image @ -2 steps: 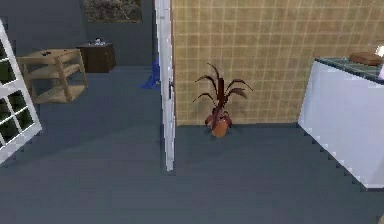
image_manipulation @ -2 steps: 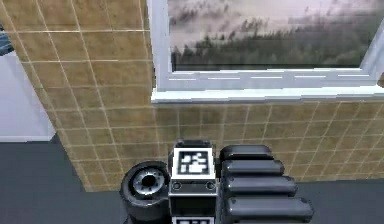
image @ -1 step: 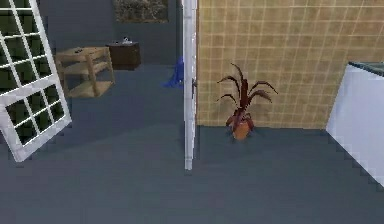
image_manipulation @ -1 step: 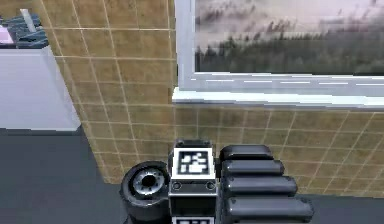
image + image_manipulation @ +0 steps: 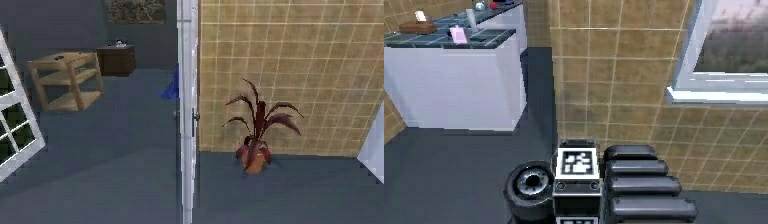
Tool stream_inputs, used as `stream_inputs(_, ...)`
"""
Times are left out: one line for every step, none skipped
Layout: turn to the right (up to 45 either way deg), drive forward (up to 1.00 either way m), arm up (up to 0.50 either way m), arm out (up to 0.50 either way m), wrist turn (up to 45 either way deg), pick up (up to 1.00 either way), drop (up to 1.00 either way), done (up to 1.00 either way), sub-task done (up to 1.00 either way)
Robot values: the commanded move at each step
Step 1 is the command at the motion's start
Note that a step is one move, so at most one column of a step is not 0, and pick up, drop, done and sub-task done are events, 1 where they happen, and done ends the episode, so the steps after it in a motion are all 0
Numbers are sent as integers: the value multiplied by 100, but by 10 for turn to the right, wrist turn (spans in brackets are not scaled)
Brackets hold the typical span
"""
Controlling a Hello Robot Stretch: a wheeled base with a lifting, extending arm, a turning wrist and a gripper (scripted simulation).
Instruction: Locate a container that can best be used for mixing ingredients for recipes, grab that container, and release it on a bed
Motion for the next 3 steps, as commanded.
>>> stream_inputs(-330, 0, 0, 0, 0, 0, 0, 0, 0)
stream_inputs(0, 100, 0, 0, 0, 0, 0, 0, 0)
stream_inputs(-390, 0, 0, 0, 0, 0, 0, 0, 0)
